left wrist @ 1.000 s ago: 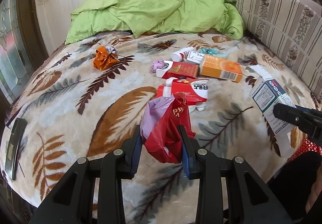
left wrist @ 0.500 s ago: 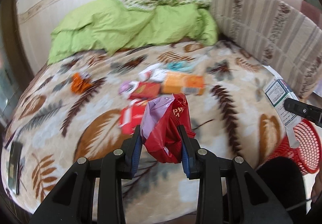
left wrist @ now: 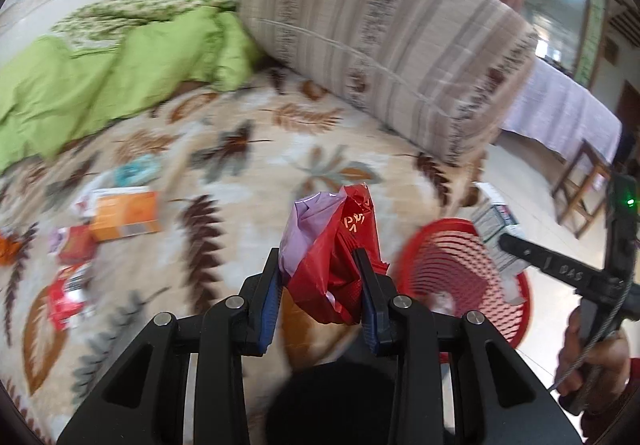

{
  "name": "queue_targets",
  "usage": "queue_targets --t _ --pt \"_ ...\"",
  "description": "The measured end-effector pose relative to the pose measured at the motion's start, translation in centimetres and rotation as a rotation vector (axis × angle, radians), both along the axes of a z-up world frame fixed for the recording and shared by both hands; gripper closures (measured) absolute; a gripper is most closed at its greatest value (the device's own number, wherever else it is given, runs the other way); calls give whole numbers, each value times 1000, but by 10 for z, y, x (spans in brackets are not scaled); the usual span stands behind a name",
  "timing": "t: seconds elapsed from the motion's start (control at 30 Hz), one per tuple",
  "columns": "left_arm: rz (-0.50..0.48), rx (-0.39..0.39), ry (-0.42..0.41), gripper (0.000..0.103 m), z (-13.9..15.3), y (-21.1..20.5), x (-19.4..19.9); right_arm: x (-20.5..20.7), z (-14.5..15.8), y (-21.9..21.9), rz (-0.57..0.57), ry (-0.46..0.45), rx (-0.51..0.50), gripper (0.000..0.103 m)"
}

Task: Collect trash
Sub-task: 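Carry both items over the red basket and open both grippers, then move both tools back toward the bed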

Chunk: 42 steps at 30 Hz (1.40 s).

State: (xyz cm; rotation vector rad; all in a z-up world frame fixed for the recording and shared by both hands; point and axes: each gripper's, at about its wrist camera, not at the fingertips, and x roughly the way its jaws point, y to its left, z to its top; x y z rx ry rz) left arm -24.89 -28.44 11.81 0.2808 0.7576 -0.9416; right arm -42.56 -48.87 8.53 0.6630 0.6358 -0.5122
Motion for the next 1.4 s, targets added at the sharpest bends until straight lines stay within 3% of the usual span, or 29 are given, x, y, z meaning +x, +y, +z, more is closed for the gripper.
queue_targets --t 0.2,0.27,0.33,0.5,0.83,1.1,1.4 --pt "-174 13 77 69 -12 -71 -39 -24 -5 -15 -21 9 22 67" --pt "-206 33 90 63 -16 -85 -47 -26 -5 -17 -15 14 26 57" --pt "-207 36 93 53 -18 -89 -53 -29 -4 -19 -19 6 20 50" --pt "-172 33 67 51 -11 -76 -49 -27 1 -19 -6 -7 0 50" --pt "22 19 2 47 10 4 -22 13 12 19 147 -88 50 50" --pt "191 -17 -31 47 31 89 -15 58 44 91 346 -119 2 50" --pt "357 -84 -95 47 71 186 -29 64 85 168 506 -171 -78 47"
